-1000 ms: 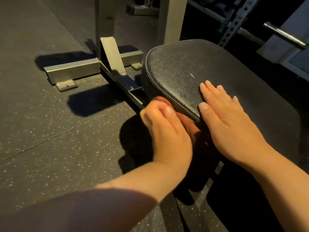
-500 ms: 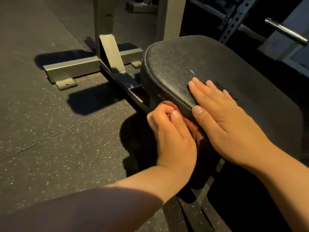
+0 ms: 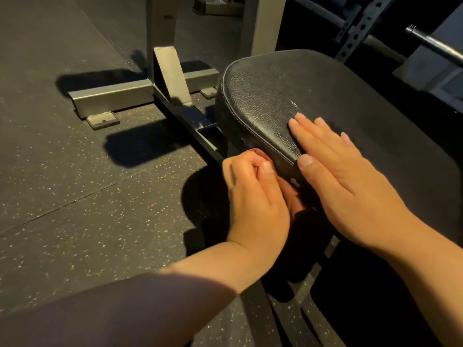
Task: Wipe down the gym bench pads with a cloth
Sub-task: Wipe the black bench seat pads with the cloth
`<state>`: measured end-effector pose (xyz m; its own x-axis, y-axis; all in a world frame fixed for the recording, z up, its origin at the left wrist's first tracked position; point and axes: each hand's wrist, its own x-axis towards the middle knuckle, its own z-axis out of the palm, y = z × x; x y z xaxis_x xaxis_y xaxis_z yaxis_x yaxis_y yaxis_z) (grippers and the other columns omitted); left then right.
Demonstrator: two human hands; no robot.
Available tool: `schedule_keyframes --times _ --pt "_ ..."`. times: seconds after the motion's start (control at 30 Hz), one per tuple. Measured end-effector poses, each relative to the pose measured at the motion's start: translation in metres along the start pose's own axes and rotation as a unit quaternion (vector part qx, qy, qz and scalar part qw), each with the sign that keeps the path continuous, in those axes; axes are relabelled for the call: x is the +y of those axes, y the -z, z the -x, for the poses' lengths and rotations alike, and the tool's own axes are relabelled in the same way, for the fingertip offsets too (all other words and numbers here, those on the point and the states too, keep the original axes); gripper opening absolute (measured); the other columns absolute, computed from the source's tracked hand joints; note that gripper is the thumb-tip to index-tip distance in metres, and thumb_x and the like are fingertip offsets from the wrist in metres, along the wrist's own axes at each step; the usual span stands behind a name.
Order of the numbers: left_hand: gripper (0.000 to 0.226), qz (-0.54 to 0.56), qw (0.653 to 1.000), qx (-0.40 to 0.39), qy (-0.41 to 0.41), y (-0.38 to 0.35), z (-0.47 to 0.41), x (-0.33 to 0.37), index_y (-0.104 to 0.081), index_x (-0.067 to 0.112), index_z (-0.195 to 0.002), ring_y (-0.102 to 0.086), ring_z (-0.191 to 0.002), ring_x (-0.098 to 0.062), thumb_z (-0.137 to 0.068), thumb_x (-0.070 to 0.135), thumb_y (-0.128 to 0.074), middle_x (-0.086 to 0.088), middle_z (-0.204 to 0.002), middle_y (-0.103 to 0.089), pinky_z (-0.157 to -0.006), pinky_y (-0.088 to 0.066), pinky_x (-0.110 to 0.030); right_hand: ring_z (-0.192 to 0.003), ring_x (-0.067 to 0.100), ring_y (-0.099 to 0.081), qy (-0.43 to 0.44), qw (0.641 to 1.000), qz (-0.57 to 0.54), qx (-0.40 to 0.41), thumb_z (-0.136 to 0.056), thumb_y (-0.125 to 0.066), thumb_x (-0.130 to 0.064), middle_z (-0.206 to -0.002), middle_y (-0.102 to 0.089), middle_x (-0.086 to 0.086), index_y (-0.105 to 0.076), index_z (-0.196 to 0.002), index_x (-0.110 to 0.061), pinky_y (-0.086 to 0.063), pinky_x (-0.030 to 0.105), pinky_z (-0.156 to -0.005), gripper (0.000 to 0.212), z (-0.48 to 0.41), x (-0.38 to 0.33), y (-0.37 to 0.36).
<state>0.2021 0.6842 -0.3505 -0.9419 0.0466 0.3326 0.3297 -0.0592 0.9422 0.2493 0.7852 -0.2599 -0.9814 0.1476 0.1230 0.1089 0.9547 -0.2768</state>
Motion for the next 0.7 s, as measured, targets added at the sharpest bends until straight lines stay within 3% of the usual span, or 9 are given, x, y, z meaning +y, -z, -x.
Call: schedule_keyframes --times 0.1,0.23,0.3,0.37,0.43,0.6,0.7 --pt "0.019 0.016 0.998 0.054 0.024 0.008 -0.028 0.002 -0.041 0.031 -0.092 -0.053 -0.093 0.004 -0.103 0.016 -0.042 0.018 -0.104 -0.034 -0.085 -0.041 -0.009 -0.148 -0.01 0.001 0.0 1.0 0.001 0.003 -0.101 -0.02 -0.05 -0.161 -0.009 -0.032 -0.019 -0.156 -0.044 -0.002 0.035 -0.126 0.055 0.001 0.0 0.0" --pt "0.014 0.007 0.994 0.094 0.06 0.007 -0.042 0.01 -0.043 0.022 -0.097 -0.043 -0.091 0.019 -0.105 0.011 -0.039 0.015 -0.102 -0.035 -0.08 -0.031 0.002 -0.149 -0.01 0.002 -0.005 1.0 0.012 -0.001 -0.101 -0.019 -0.049 -0.162 -0.007 -0.031 -0.018 -0.156 -0.044 -0.001 0.034 -0.126 0.055 0.0 -0.003 0.0" --pt "0.011 0.012 0.996 0.079 0.04 0.003 -0.029 0.007 -0.042 0.019 -0.101 -0.047 -0.094 0.017 -0.105 0.009 -0.039 0.012 -0.104 -0.036 -0.083 -0.035 0.0 -0.149 -0.009 0.003 -0.009 1.0 0.011 -0.002 -0.101 -0.02 -0.048 -0.162 -0.007 -0.03 -0.018 -0.156 -0.044 0.0 0.032 -0.126 0.055 0.0 -0.003 0.0" --pt "0.01 0.023 0.999 0.028 0.016 0.001 -0.01 0.003 -0.043 0.02 -0.101 -0.055 -0.094 0.004 -0.104 0.011 -0.041 0.009 -0.107 -0.038 -0.085 -0.045 -0.012 -0.149 -0.01 0.003 -0.01 1.0 0.012 0.0 -0.101 -0.021 -0.048 -0.162 -0.007 -0.03 -0.018 -0.157 -0.043 -0.001 0.032 -0.126 0.056 0.002 -0.003 -0.001" --pt "0.011 0.007 1.0 -0.005 -0.003 0.005 -0.001 0.003 -0.046 0.017 -0.099 -0.053 -0.091 0.008 -0.102 0.007 -0.044 0.009 -0.106 -0.04 -0.082 -0.041 -0.006 -0.148 -0.01 0.003 -0.008 1.0 0.013 0.002 -0.101 -0.021 -0.048 -0.162 -0.007 -0.03 -0.017 -0.157 -0.043 -0.001 0.032 -0.126 0.056 0.004 -0.003 0.0" --pt "0.019 0.006 0.994 0.081 0.079 0.015 -0.045 0.002 -0.045 0.03 -0.091 -0.047 -0.088 0.015 -0.104 0.015 -0.043 0.015 -0.101 -0.04 -0.079 -0.035 -0.001 -0.149 -0.01 0.003 -0.008 1.0 0.017 -0.003 -0.101 -0.022 -0.048 -0.163 -0.007 -0.028 -0.016 -0.157 -0.042 -0.001 0.03 -0.126 0.057 0.005 -0.005 0.0" --pt "0.013 -0.015 0.997 0.078 0.018 0.015 -0.039 -0.004 -0.047 0.025 -0.098 -0.05 -0.093 0.015 -0.101 0.012 -0.049 0.013 -0.107 -0.041 -0.083 -0.037 -0.003 -0.148 -0.01 0.002 -0.014 1.0 0.011 -0.001 -0.1 -0.023 -0.047 -0.162 -0.008 -0.029 -0.017 -0.157 -0.043 -0.002 0.031 -0.126 0.057 0.005 -0.007 0.0"
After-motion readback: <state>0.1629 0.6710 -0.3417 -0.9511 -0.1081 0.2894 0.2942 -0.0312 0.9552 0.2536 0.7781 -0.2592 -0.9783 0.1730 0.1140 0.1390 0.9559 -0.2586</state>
